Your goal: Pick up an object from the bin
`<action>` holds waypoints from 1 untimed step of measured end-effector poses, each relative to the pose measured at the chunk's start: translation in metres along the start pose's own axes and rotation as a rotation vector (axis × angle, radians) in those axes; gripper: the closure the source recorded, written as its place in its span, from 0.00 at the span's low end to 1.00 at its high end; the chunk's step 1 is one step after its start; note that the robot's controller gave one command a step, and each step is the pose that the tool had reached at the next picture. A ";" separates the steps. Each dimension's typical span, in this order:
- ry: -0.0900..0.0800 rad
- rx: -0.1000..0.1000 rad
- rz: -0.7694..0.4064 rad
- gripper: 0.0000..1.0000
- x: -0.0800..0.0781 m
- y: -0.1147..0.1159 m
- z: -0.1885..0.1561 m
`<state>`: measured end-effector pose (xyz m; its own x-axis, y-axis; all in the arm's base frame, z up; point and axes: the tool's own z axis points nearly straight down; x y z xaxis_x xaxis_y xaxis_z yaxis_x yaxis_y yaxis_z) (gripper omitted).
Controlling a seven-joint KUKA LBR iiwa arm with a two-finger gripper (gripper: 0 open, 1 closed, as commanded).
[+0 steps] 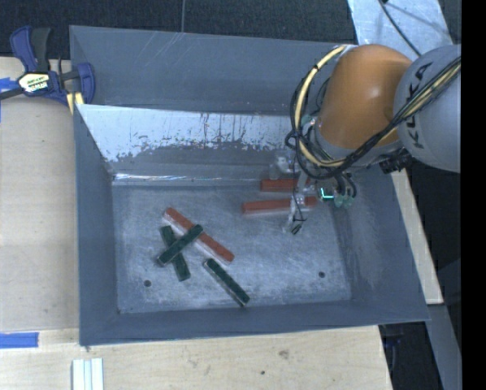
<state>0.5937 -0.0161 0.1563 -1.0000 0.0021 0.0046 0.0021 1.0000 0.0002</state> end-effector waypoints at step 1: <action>-0.011 -0.002 0.093 0.00 -0.005 -0.028 0.087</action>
Offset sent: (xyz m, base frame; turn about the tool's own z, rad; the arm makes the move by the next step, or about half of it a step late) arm 0.0032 -0.0279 -0.0863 0.0926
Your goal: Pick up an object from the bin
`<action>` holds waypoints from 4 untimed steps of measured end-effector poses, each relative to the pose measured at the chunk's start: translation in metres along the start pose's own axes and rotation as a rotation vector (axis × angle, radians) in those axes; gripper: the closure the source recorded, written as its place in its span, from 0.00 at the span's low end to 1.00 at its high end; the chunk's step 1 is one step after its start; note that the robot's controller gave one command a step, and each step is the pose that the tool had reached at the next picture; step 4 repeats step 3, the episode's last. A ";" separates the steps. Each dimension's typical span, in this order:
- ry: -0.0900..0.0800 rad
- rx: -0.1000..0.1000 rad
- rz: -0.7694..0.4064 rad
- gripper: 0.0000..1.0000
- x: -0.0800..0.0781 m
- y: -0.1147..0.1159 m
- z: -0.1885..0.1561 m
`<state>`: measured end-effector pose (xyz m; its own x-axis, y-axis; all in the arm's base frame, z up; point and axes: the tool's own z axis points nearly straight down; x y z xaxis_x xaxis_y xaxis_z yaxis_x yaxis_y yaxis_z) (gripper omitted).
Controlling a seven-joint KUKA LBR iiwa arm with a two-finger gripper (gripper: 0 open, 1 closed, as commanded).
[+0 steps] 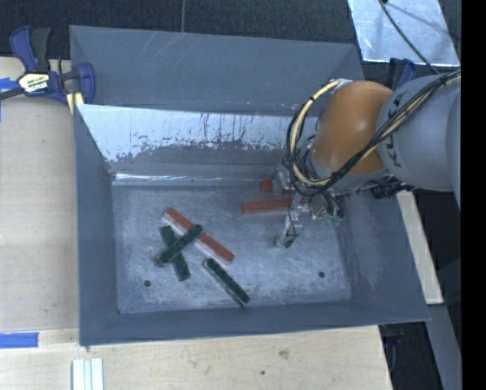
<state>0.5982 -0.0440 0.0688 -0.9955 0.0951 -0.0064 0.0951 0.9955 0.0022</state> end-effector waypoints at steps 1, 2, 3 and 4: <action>-0.002 0.002 -0.002 1.00 -0.001 0.000 -0.003; -0.006 0.000 0.009 1.00 -0.004 0.029 -0.120; -0.007 0.002 0.009 1.00 -0.009 0.018 -0.193; -0.007 0.002 0.009 1.00 -0.009 0.018 -0.193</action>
Offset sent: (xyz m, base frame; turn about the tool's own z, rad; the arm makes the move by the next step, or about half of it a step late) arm 0.0000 0.0000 0.0000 0.0000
